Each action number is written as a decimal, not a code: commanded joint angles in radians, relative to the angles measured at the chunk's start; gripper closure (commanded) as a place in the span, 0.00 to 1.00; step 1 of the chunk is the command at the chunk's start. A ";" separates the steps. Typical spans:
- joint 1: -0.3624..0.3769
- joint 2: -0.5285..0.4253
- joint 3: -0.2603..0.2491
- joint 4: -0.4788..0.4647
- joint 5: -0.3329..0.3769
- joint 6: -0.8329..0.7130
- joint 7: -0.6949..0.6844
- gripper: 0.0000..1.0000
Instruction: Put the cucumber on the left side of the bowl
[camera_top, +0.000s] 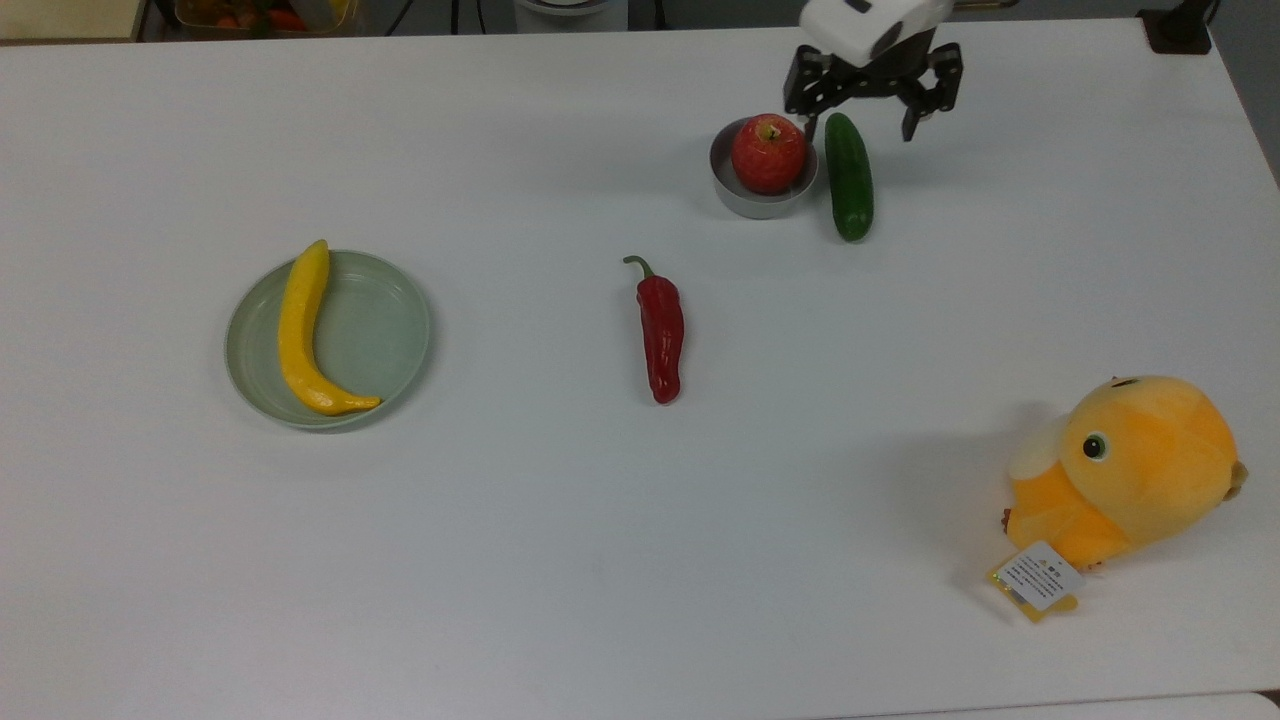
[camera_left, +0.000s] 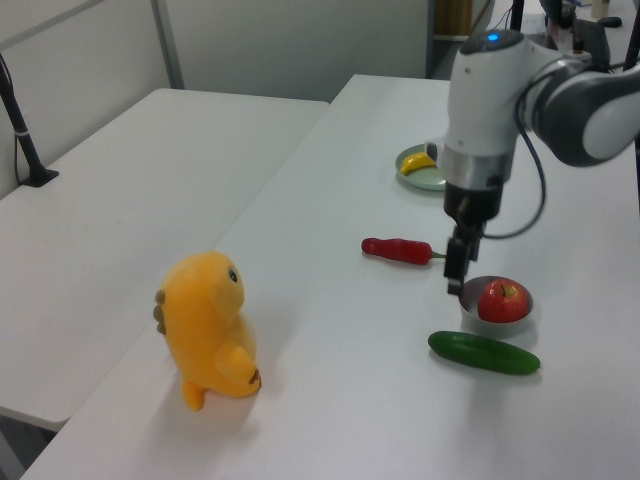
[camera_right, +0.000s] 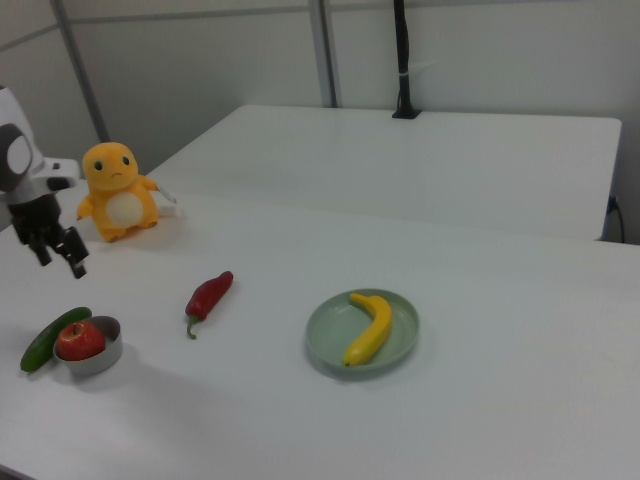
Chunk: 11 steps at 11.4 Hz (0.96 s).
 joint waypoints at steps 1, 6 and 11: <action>0.011 -0.073 -0.146 -0.004 -0.036 -0.070 -0.090 0.00; 0.137 -0.112 -0.516 0.019 -0.040 -0.095 -0.227 0.00; 0.116 -0.122 -0.627 0.024 -0.022 -0.120 -0.350 0.00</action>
